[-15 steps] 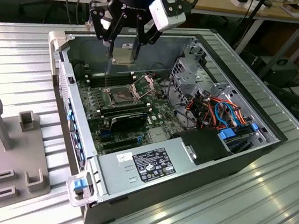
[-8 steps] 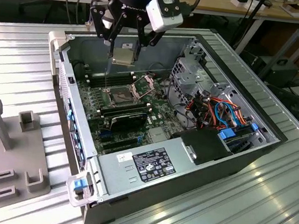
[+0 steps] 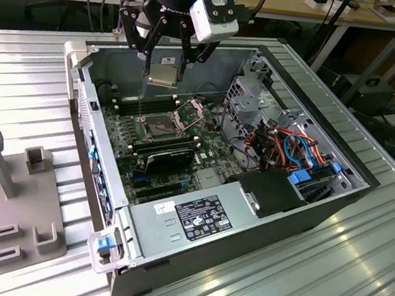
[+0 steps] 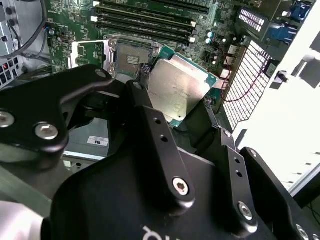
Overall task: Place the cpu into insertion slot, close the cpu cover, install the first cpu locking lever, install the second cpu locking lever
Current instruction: 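Place the cpu into insertion slot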
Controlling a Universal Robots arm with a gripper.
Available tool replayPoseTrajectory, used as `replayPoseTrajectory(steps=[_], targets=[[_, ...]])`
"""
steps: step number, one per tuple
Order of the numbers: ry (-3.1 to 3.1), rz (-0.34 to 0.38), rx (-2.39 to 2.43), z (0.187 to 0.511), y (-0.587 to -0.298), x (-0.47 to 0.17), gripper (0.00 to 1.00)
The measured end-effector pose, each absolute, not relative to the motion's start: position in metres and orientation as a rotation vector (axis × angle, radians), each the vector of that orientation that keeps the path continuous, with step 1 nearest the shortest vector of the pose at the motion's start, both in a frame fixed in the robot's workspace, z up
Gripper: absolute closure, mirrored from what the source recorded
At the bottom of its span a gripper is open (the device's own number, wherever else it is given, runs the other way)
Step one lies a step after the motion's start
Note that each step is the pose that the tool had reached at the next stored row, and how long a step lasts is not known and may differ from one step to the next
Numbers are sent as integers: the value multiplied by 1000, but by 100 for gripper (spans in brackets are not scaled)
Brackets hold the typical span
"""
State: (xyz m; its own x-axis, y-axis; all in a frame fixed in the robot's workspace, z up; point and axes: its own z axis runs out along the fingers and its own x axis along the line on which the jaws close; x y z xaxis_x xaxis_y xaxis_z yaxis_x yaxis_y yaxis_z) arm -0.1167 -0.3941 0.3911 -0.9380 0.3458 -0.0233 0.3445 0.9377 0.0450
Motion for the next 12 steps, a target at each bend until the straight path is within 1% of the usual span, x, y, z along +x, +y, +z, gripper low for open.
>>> replayPoseTrajectory(steps=[12], targets=[[3018, 59, 742, 391, -394, -116, 45]])
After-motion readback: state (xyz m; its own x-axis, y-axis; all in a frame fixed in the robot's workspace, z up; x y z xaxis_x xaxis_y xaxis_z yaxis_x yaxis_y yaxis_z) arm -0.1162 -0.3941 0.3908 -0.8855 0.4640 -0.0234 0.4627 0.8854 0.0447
